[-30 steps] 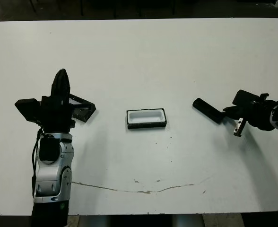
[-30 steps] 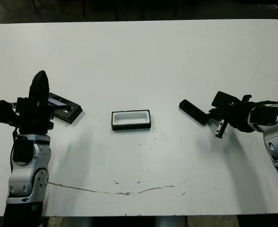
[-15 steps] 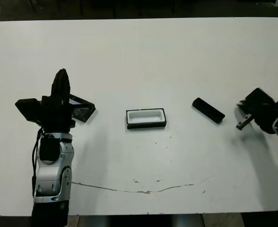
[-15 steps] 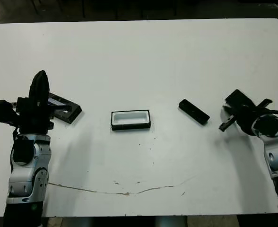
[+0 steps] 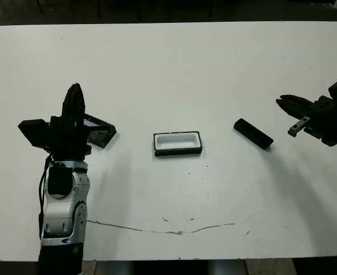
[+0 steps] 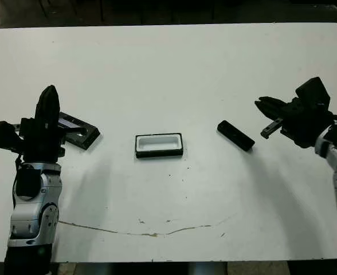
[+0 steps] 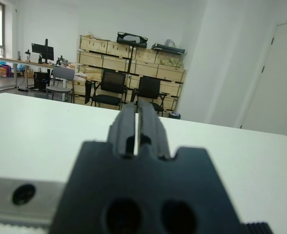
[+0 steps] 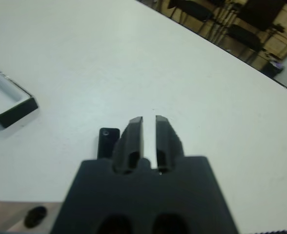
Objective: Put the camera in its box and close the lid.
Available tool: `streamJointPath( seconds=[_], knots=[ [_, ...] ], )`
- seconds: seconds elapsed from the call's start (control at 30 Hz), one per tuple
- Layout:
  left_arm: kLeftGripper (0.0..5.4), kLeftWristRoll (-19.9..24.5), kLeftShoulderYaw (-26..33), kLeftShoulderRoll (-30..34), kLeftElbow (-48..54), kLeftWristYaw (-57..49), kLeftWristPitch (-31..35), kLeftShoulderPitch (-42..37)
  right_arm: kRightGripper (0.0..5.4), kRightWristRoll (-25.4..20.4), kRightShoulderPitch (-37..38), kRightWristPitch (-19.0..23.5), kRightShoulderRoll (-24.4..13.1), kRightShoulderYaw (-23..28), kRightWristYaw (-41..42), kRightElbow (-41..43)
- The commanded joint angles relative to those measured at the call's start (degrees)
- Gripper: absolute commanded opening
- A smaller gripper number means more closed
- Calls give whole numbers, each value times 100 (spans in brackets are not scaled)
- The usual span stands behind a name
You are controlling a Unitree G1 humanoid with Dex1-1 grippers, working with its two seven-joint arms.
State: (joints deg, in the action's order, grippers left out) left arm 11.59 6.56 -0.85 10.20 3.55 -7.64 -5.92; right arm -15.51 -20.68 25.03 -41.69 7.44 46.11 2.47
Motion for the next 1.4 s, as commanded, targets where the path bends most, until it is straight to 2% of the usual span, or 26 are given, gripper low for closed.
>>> streamJointPath(
  seconds=[0.03,0.37,0.63,0.9,1.07,1.23,1.4],
  knots=[
    [0,26,18,18,-25,-14,101,73,80,10,1,158,-71,-138,109,-171],
    [0,-55,26,54,-50,-19,57,77,255,199,-89,-5,-311,-648,746,-392],
    [0,-76,36,69,-111,7,17,66,390,148,-38,123,-250,-730,811,-307],
    [0,10,42,42,-141,29,-5,61,532,138,66,-98,-129,-760,844,-499],
    [0,-53,38,60,-144,13,-30,73,539,156,152,-125,-62,-747,826,-732],
    [0,-62,44,53,-88,-14,38,105,539,180,278,-358,-20,-758,877,-970],
    [0,34,61,59,-133,59,-9,97,539,209,358,-274,19,-825,830,-1066]
  ],
)
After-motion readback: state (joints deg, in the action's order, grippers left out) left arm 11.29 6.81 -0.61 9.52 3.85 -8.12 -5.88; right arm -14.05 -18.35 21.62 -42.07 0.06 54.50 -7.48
